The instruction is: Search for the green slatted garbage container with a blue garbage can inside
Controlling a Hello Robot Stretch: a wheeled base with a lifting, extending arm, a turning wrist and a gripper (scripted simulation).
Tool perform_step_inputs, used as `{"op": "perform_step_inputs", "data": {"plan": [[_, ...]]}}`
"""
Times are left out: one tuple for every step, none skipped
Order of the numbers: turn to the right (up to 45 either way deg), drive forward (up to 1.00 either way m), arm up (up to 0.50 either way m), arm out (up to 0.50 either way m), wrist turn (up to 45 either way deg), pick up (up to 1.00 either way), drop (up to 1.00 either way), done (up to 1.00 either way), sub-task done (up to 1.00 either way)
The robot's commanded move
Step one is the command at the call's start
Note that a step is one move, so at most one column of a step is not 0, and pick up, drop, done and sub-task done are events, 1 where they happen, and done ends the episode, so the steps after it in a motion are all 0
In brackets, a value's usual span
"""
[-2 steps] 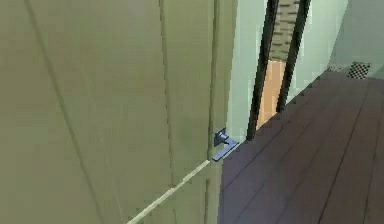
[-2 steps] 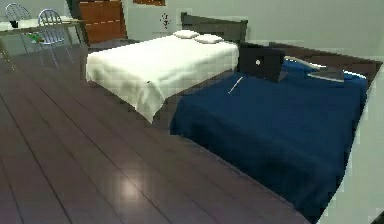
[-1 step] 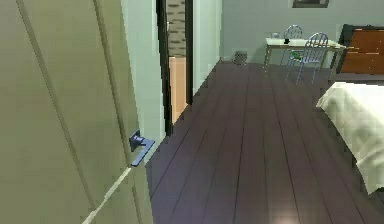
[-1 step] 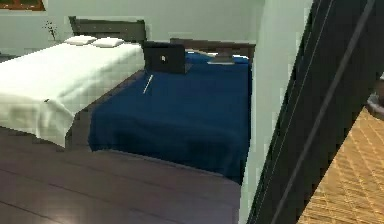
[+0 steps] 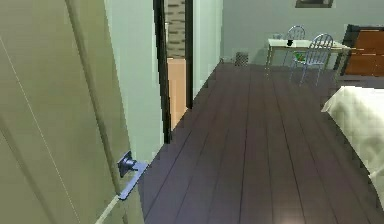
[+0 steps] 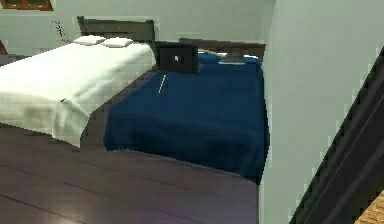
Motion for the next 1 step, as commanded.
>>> {"op": "perform_step_inputs", "data": {"plan": [[24.0, 0.00, 0.00, 0.00, 0.0, 0.00, 0.00, 0.00, 0.00]]}}
